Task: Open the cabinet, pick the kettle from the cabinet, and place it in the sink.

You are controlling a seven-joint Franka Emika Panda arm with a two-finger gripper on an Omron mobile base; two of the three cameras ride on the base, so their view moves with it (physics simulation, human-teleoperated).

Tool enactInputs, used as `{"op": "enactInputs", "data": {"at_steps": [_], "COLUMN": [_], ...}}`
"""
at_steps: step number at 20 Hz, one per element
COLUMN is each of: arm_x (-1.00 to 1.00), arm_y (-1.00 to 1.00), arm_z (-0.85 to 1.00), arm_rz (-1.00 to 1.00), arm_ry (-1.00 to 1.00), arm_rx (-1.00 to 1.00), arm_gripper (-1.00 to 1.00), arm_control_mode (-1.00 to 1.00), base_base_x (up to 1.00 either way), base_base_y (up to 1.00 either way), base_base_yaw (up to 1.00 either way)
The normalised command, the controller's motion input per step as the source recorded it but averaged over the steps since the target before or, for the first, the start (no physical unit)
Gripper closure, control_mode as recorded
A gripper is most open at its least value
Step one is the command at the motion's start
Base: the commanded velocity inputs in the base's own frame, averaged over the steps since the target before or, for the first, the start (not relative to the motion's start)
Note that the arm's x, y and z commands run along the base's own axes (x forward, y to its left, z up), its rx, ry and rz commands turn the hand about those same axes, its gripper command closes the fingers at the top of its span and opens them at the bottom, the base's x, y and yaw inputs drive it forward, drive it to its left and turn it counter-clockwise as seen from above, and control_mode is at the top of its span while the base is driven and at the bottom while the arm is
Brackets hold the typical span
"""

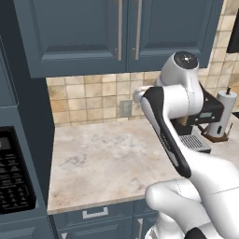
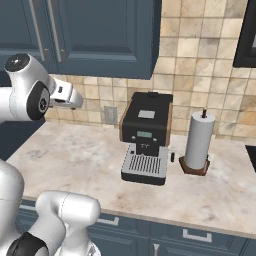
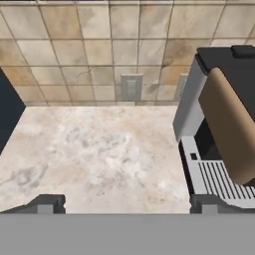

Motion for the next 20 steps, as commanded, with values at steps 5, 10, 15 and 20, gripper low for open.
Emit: {"op": "enactInputs", "data": {"at_steps": [5,10,15,20], "arm_x": [0.0,0.0,0.0,0.0], "arm_y": [0.1,0.1,0.09,0.06], "arm_z": [0.23,0.33,0.39,0.38], "arm_rz": [-0.01,0.0,0.0,0.0], "arm_ry": [-0.14,-0.06,-0.02,-0.1], "arm_rx": [-0.01,0.0,0.0,0.0], "arm_gripper": [-1.0,-1.0,-1.0,-1.0], "arm_control_mode": [-1.0,-1.0,-1.0,-1.0], "base_base_x": [0.0,0.0,0.0,0.0], "base_base_y": [0.0,0.0,0.0,0.0], "base_base_yaw": [0.0,0.0,0.0,0.0]}}
